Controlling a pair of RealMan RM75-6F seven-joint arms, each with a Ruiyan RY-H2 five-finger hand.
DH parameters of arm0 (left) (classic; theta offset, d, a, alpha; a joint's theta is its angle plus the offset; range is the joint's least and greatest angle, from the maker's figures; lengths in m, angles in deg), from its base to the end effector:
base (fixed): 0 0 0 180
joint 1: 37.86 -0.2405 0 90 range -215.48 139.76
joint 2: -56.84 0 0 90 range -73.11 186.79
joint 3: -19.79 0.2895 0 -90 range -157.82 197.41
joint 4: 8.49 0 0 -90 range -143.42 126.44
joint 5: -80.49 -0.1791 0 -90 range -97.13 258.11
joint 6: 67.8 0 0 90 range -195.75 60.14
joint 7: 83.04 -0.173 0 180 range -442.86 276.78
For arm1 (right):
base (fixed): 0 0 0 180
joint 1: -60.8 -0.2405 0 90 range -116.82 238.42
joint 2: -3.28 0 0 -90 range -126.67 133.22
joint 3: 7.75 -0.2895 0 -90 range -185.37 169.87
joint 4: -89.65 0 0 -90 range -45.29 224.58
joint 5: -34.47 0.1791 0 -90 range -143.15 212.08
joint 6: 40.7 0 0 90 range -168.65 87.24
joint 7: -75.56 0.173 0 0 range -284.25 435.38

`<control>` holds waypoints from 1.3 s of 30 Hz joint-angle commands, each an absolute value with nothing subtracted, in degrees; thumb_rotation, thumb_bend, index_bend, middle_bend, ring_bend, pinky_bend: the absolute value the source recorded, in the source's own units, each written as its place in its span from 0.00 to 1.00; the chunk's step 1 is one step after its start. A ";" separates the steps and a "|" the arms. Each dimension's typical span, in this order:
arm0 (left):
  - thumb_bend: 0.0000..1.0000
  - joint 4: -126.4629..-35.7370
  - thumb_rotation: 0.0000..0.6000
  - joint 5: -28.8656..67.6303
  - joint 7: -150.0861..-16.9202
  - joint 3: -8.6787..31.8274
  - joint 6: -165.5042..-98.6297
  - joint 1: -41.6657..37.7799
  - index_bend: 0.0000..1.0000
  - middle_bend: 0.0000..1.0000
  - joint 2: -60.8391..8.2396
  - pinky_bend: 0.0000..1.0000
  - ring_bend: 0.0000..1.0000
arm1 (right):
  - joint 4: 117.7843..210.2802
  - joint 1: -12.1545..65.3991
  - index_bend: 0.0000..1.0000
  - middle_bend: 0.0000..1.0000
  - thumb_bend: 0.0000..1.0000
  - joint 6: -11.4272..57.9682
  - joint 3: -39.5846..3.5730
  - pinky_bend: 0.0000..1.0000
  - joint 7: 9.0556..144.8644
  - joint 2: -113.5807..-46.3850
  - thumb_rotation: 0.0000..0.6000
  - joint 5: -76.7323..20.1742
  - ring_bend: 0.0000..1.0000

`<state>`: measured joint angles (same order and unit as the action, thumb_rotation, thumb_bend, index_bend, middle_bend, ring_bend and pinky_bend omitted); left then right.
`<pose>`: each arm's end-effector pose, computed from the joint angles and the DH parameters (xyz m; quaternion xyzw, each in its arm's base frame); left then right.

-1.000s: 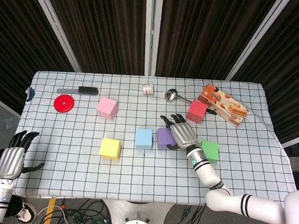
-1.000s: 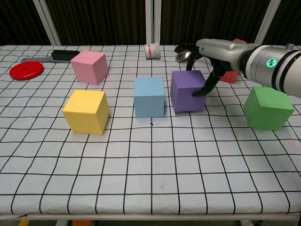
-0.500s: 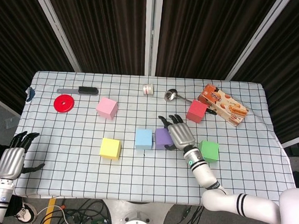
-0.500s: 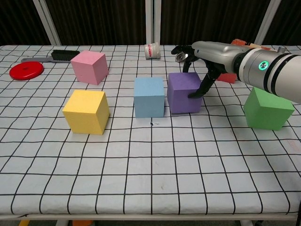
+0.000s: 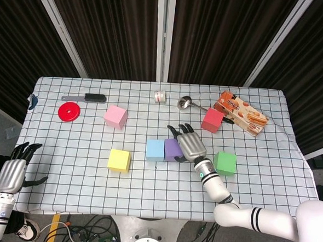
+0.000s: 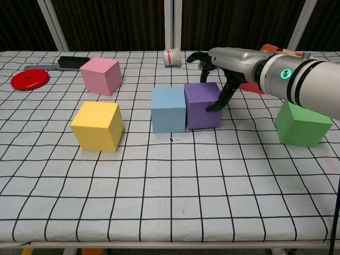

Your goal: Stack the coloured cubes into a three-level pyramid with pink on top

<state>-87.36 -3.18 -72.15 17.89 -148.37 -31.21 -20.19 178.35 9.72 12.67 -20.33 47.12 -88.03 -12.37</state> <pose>-0.3597 0.2193 0.1294 -0.5627 -0.4691 -0.4124 0.5415 -0.1175 -0.4000 -0.0197 0.7444 -0.4166 0.3492 0.3879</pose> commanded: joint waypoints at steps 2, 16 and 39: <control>0.00 -87.19 1.00 -3.22 -71.85 17.91 -148.52 -31.34 0.14 0.13 -20.19 0.07 0.00 | 178.09 9.26 0.00 0.55 0.22 13.03 -20.18 0.00 46.31 -88.63 1.00 -11.55 0.07; 0.00 -86.25 1.00 -3.34 -70.90 18.04 -148.33 -31.42 0.14 0.13 -20.56 0.07 0.00 | 177.76 8.26 0.00 0.55 0.22 13.61 -20.02 0.00 45.17 -89.42 1.00 -9.82 0.07; 0.00 -85.62 1.00 -3.39 -70.20 18.17 -148.13 -31.56 0.14 0.13 -20.71 0.07 0.00 | 177.08 7.67 0.00 0.41 0.16 12.35 -19.72 0.00 46.24 -89.79 1.00 -9.66 0.06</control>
<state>-85.62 -3.38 -70.20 18.17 -148.12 -31.56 -20.70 177.00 7.68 12.44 -19.75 46.16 -89.87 -9.60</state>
